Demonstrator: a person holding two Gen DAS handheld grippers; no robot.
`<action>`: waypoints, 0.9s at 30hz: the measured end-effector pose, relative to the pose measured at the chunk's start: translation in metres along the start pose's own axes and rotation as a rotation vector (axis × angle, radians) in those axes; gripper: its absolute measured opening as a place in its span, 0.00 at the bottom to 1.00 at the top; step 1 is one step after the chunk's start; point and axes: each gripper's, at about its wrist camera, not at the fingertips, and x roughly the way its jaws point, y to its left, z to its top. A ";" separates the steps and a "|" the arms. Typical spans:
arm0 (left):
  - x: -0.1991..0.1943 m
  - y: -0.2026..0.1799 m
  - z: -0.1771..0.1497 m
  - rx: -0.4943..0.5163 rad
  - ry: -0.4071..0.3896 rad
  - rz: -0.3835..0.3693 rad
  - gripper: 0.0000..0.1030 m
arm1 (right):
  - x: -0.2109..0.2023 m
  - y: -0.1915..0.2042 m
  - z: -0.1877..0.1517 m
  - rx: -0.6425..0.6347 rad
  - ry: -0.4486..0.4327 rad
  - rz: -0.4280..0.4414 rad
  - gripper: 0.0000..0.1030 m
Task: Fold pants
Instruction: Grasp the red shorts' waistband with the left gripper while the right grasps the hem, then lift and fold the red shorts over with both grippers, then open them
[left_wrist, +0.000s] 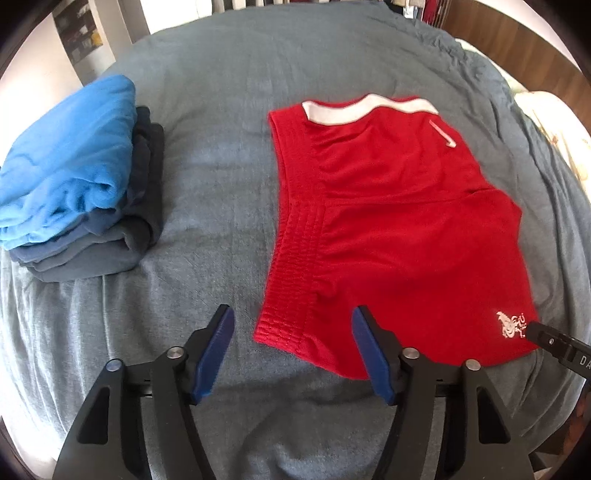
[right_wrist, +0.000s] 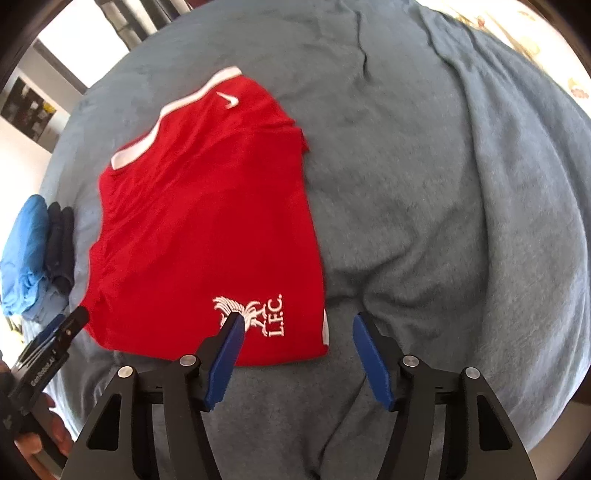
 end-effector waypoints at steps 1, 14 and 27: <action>0.003 0.000 0.001 -0.002 0.011 -0.002 0.61 | 0.003 0.000 0.001 0.004 0.016 0.004 0.56; 0.031 0.007 -0.002 -0.026 0.171 -0.039 0.40 | 0.025 0.005 0.006 0.027 0.133 0.002 0.32; -0.006 0.005 0.029 -0.018 0.159 -0.020 0.31 | -0.015 0.014 0.026 0.014 0.131 0.054 0.07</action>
